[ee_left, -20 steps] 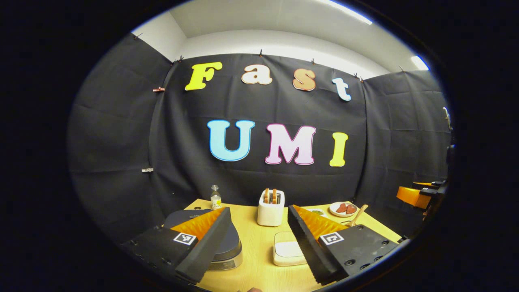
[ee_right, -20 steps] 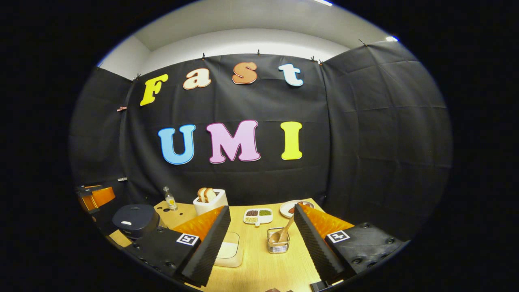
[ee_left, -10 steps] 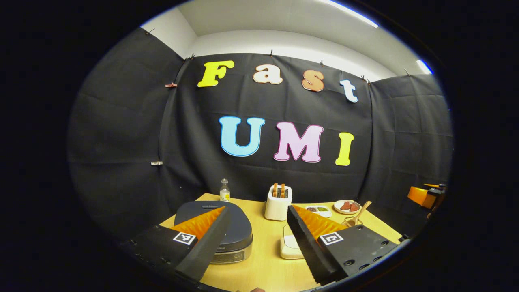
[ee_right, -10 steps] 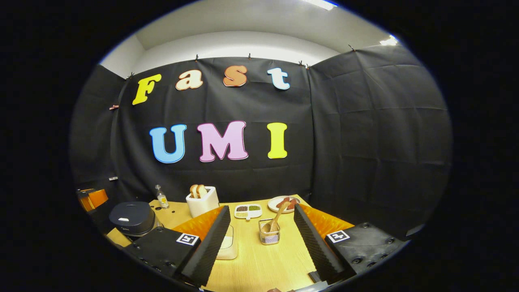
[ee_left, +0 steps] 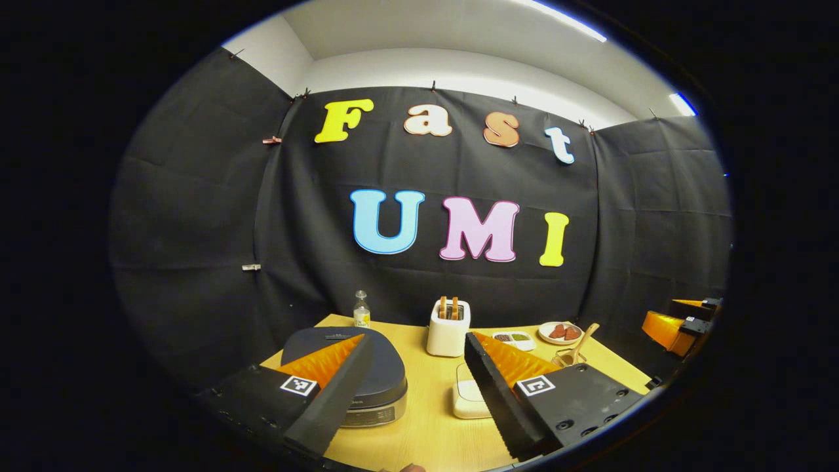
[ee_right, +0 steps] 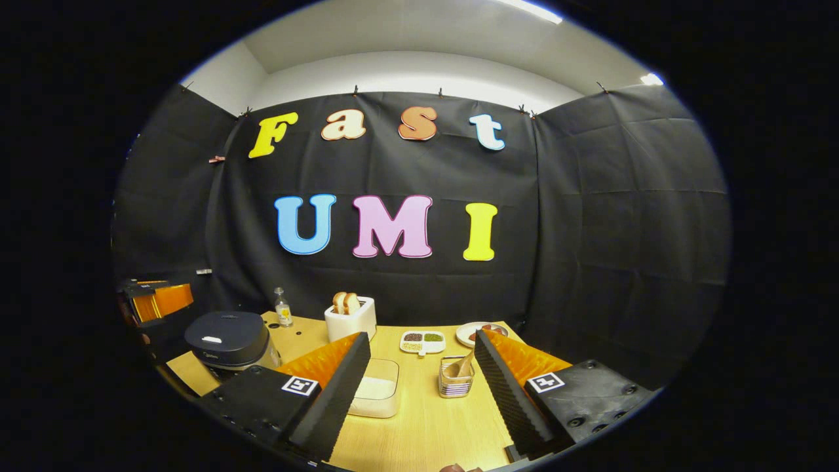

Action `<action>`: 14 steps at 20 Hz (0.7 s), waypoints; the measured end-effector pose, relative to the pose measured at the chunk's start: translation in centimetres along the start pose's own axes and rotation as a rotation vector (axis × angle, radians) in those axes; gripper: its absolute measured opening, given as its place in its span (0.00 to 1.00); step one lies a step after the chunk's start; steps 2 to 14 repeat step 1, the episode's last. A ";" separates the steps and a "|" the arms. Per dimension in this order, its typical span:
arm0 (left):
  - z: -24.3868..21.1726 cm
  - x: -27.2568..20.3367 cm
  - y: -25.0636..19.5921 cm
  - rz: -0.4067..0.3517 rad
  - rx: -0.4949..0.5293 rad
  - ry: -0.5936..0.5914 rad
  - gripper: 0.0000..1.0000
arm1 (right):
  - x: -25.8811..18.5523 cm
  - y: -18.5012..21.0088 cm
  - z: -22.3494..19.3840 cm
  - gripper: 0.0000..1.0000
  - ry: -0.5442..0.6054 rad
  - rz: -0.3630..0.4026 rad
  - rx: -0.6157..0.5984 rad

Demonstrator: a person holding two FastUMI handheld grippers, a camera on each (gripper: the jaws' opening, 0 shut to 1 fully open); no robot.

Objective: Close the left gripper, press the button to open the rice cooker; take a wooden spoon from the chopstick holder with the right hand, scoop a spoonful of rice and pour it into the rice cooker, then put the wooden spoon back into the chopstick holder.

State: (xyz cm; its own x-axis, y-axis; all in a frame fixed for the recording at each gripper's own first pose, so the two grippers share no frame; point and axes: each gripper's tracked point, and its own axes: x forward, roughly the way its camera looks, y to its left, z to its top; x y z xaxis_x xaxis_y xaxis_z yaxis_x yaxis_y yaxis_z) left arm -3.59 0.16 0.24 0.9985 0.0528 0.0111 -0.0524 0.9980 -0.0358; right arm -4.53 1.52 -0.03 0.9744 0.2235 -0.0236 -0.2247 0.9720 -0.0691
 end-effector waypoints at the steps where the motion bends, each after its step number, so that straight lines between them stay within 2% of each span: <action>1: -0.1 0.0 -0.6 -0.019 -0.002 0.008 0.98 | 0.1 -0.3 0.0 0.99 0.000 -0.008 -0.006; 14: -0.1 0.0 -0.6 -0.019 -0.002 0.008 0.98 | 0.1 -0.3 0.0 0.99 0.000 -0.008 -0.006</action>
